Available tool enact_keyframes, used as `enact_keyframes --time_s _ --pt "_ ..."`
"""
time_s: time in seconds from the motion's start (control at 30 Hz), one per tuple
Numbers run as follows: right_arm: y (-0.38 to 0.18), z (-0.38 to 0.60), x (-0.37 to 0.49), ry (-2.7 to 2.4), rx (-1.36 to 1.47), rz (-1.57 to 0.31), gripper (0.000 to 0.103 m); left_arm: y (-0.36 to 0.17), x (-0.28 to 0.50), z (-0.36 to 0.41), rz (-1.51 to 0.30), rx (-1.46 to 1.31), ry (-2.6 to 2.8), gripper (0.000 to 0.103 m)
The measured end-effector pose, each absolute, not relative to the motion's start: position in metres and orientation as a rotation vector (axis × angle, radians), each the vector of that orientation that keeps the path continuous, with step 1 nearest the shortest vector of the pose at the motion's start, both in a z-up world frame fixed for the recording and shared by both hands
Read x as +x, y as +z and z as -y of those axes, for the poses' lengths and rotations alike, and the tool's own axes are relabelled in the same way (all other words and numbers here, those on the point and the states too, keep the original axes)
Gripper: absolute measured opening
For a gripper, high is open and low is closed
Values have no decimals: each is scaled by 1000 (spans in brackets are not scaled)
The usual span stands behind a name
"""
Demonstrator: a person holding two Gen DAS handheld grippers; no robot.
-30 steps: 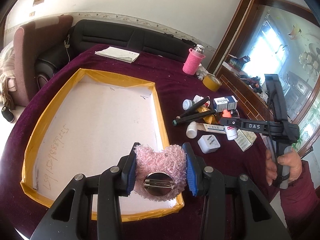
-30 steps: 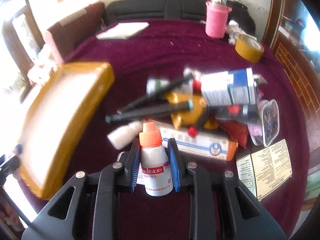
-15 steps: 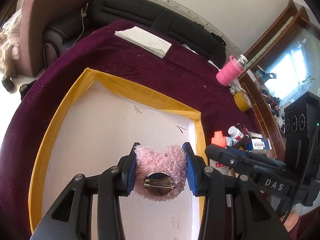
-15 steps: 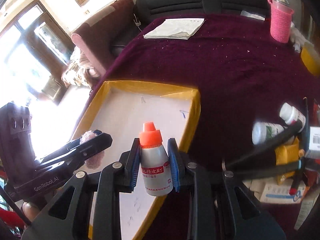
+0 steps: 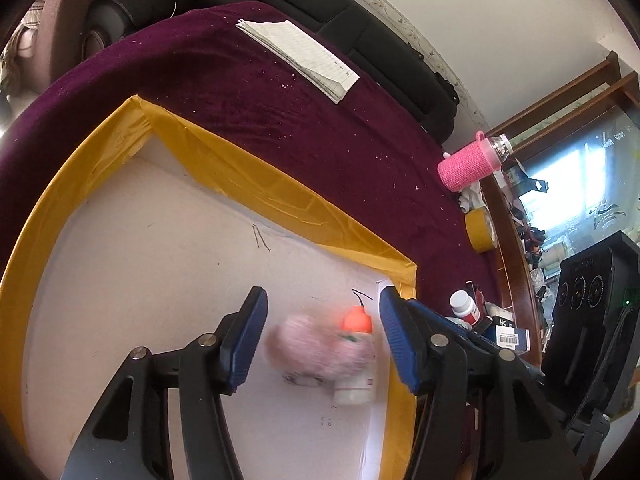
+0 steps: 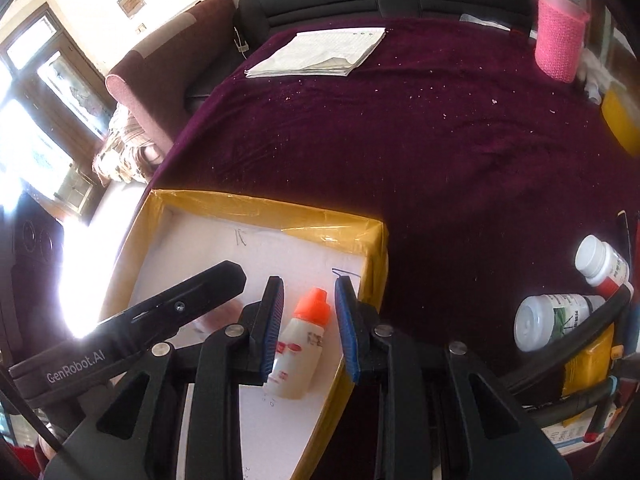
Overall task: Organize objects
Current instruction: 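Carry the pink pouch into the yellow tray with the left gripper while the right gripper grasps a white bottle, then release the pink pouch and white bottle in the tray, withdraw both grippers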
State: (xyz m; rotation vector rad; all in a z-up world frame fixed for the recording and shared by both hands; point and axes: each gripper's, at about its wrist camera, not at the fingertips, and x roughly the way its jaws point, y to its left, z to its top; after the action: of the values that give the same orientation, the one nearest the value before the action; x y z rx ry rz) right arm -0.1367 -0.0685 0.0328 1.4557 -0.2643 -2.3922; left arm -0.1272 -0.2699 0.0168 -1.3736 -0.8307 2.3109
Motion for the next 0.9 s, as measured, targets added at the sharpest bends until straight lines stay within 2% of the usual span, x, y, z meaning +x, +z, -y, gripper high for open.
enact_keyframes --time_s 0.07,0.23,0.33,0.4,0.47,0.67,0.73,0.83,0.9 --pt "39 63 -133 -2412 1431 292 24 19 -125 271 849 -1363 2293 66" --pt "76 47 -102 -2517 1335 170 26 46 -106 280 864 -1309 2319 67" --pt "99 29 -76 -2577 1308 89 40 85 -73 277 774 -1197 2416 67" --pt "111 10 -60 -2591 1297 98 52 111 -43 268 715 -1120 2467 67" --pt "120 -12 -43 -2601 1311 117 57 130 -18 256 660 -1059 2491 67" --pt "136 -75 9 -2603 1362 231 58 155 45 216 575 -1007 2464 67" --pt "154 -91 38 -2699 1249 156 58 160 62 205 569 -995 2445 67" --pt "190 -104 87 -2926 975 -89 60 168 82 189 521 -967 2440 67" --pt "207 -120 117 -2985 772 -113 93 173 92 179 482 -951 2442 67"
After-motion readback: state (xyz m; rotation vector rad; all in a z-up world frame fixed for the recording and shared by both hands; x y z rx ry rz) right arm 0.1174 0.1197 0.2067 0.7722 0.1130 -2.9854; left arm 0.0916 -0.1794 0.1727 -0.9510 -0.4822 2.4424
